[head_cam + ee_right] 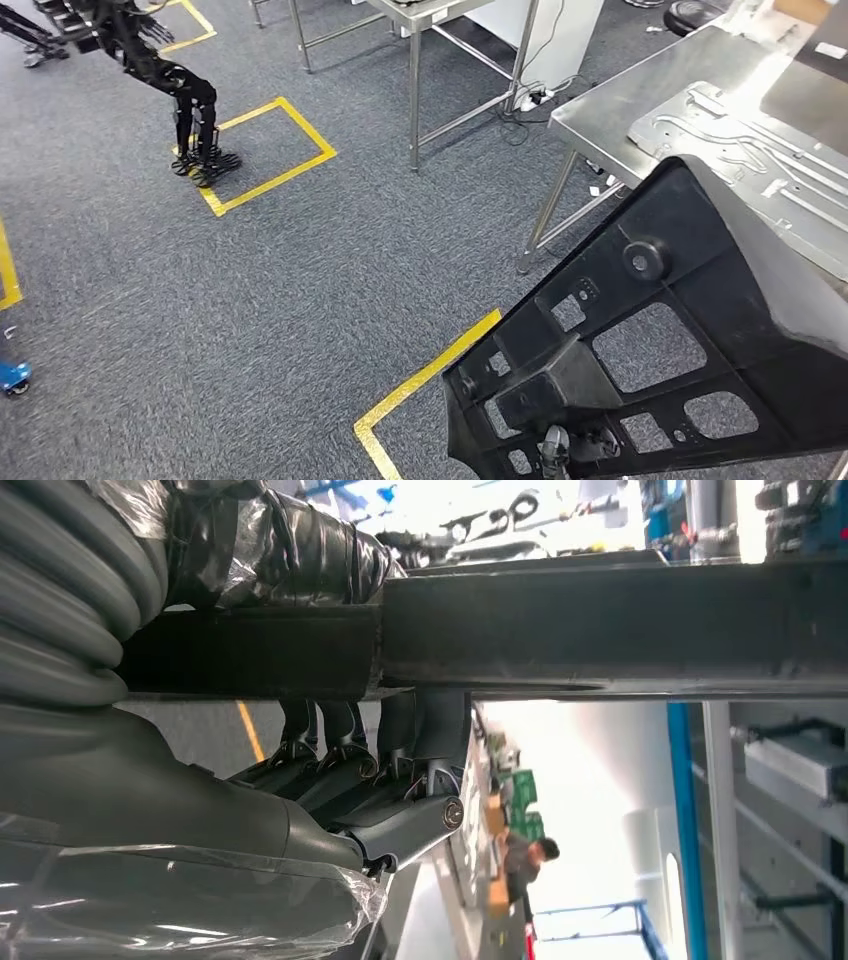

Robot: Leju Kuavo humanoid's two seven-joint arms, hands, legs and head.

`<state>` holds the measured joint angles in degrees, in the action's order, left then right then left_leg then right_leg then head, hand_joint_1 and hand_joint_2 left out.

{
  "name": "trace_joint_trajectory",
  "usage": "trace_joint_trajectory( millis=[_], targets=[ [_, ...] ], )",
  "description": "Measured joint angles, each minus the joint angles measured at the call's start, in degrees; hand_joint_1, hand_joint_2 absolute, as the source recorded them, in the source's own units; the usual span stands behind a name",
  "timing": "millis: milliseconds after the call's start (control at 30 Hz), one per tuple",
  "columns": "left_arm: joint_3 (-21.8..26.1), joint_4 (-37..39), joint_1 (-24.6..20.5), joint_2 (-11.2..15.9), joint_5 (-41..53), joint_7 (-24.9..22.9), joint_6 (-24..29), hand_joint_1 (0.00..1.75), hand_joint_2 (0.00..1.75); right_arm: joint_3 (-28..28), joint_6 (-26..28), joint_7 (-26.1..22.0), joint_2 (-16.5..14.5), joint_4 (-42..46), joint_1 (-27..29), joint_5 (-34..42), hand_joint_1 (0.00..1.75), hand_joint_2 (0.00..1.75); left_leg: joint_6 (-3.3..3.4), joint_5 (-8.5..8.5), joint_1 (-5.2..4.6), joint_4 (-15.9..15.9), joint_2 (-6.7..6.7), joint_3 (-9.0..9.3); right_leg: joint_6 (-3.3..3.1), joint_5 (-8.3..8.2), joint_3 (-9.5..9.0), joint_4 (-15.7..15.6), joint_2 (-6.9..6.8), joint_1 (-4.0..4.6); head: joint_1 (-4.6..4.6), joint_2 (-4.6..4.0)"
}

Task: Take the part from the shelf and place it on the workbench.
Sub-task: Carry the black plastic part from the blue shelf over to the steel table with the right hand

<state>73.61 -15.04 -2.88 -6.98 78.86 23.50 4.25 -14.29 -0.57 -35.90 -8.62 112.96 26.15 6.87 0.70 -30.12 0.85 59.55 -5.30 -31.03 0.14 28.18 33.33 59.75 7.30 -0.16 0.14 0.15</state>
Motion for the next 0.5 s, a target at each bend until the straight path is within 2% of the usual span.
trace_joint_trajectory(
  millis=[33, 67, 100, 167, 233, 267, 300, 333, 400, 433, 467, 500],
  targets=[
    [0.0, 0.0, 0.0, -0.2, 0.3, -0.1, 0.2, 0.00, 0.00, 0.0, 0.3, 0.0, 0.2, 0.7, 0.7, 0.1, 1.75, 1.75, 0.35, 0.12, 0.01, 0.0, 0.70, -0.01, 0.33, -0.13, 0.18, -0.1, 0.48, -0.12, 0.01, 0.00],
    [0.0, 0.0, 0.0, -0.4, 0.6, -0.1, 0.4, 0.00, 0.00, 0.1, 0.4, 0.1, 0.4, 1.4, 1.5, 0.3, 1.75, 1.75, 0.71, 0.27, 0.08, -0.2, 1.44, 0.02, 0.62, 0.05, 0.39, 0.2, -0.18, -0.05, 0.02, 0.00],
    [0.0, 0.0, 0.0, -0.7, 0.8, -0.2, 0.7, 0.00, 0.00, 0.1, 0.5, 0.1, 0.5, 2.1, 2.1, 0.4, 1.75, 1.75, 1.03, 0.42, 0.19, -0.4, 2.29, 0.01, 0.90, 0.82, 0.97, 1.3, -1.56, 0.04, 0.03, 0.00],
    [0.0, 0.0, 0.0, -1.0, 1.1, -0.3, 1.0, 0.00, 0.00, 0.2, 0.5, 0.3, 0.8, 3.1, 2.7, 0.6, 1.75, 1.75, 1.51, 0.50, 0.19, -0.6, 4.21, -0.04, 1.45, 4.05, 3.61, 6.7, -5.28, 0.12, 0.05, 0.00],
    [0.0, 0.0, 0.1, -1.2, 1.2, -0.4, 1.1, 0.00, 0.00, 0.3, 0.4, 0.6, 0.9, 3.8, 3.1, 0.8, 1.75, 1.75, 1.72, 0.35, 0.01, -0.6, 6.18, -0.09, 1.81, 7.08, 6.93, 13.5, -6.67, -0.05, 0.05, 0.00],
    [0.0, 0.0, 0.1, -1.3, 1.3, -0.4, 1.2, 0.00, 0.00, 0.4, 0.3, 0.6, 1.0, 4.0, 3.4, 0.9, 1.75, 1.75, 1.77, 0.25, -0.06, -0.6, 7.11, -0.07, 1.85, 7.25, 7.64, 15.1, -6.89, -0.11, 0.05, 0.00],
    [0.0, 0.0, 0.1, -1.4, 1.4, -0.5, 1.2, 0.00, 0.00, 0.5, 0.3, 0.7, 1.0, 4.1, 3.6, 0.9, 1.75, 1.75, 1.77, 0.15, -0.14, -0.6, 7.97, 0.01, 1.76, 6.36, 7.25, 14.5, -7.09, -0.11, 0.04, 0.00],
    [-0.1, 0.0, 0.0, -1.5, 1.4, -0.5, 1.3, 0.00, 0.00, 0.6, 0.2, 0.8, 1.0, 4.4, 3.9, 0.9, 1.75, 1.75, 1.75, 0.03, -0.24, -0.6, 8.73, 0.16, 1.48, 4.57, 5.65, 11.6, -7.50, 0.01, 0.04, 0.00],
    [-0.2, 0.0, -0.2, -1.9, 1.6, -0.5, 1.4, 0.00, 0.00, 0.9, 0.0, 1.0, 1.1, 4.9, 4.2, 0.9, 1.75, 1.75, 1.63, -0.23, -0.43, -0.7, 10.04, 0.65, 0.35, 1.27, 1.18, 3.6, -9.95, 0.61, 0.01, 0.00],
    [-0.3, 0.0, -0.2, -2.1, 1.6, -0.5, 1.5, 0.00, 0.00, 1.0, -0.1, 1.1, 1.1, 5.3, 4.3, 0.9, 1.75, 1.75, 1.49, -0.34, -0.42, -0.7, 10.58, 0.87, -0.27, 0.46, -0.38, 0.7, -11.18, 0.99, 0.03, 0.00],
    [-0.4, 0.1, -0.3, -2.2, 1.7, -0.5, 1.5, 0.00, 0.00, 1.1, -0.2, 1.2, 1.1, 5.6, 4.4, 0.9, 1.75, 1.75, 1.28, -0.40, -0.34, -0.9, 11.12, 1.05, -0.82, 0.29, -1.08, -0.7, -11.95, 1.32, 0.05, 0.00],
    [-0.4, 0.1, -0.4, -2.4, 1.8, -0.5, 1.5, 0.00, 0.00, 1.2, -0.3, 1.3, 1.1, 5.8, 4.6, 0.8, 1.75, 1.75, 1.03, -0.41, -0.26, -1.1, 11.73, 1.25, -1.20, 0.38, -1.13, -1.0, -11.92, 1.52, 0.07, 0.00]
  ],
)
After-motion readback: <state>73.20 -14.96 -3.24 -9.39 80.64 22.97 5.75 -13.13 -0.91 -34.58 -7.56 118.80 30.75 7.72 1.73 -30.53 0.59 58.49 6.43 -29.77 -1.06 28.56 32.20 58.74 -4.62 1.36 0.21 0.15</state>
